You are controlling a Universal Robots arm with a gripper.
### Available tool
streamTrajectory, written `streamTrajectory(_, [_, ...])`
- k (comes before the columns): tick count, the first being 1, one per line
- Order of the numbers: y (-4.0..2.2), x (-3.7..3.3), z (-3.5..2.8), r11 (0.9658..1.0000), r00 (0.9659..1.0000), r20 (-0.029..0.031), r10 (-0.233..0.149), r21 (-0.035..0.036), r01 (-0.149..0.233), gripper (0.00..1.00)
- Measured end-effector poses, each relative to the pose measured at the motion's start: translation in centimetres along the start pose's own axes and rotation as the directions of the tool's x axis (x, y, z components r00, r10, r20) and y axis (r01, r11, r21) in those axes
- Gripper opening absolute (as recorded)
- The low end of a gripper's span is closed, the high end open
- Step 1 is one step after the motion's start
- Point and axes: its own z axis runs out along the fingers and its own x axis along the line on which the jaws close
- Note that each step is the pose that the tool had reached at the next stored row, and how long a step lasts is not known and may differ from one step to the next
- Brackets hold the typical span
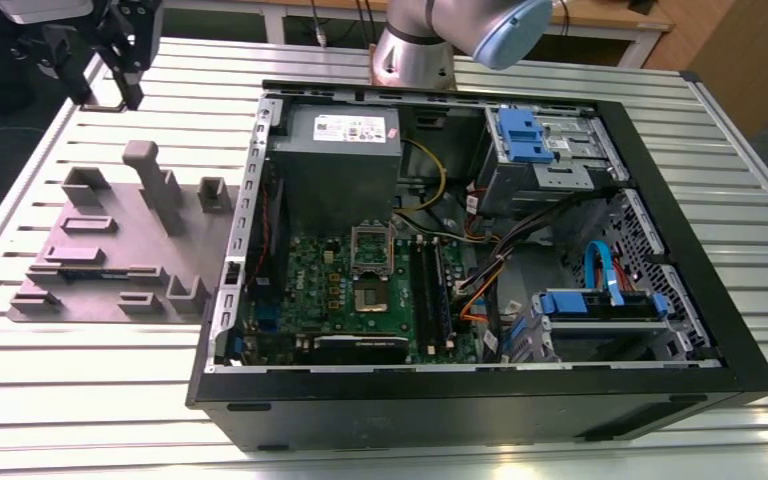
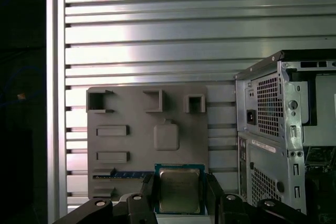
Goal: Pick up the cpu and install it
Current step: 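Pick up the cpu and move it towards the insertion slot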
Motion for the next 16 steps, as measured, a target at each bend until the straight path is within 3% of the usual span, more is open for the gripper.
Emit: streamTrajectory(16, [0.02,-0.38,-0.01,1.0000,1.0000,0.0000,0.000,0.0000,0.000,0.47])
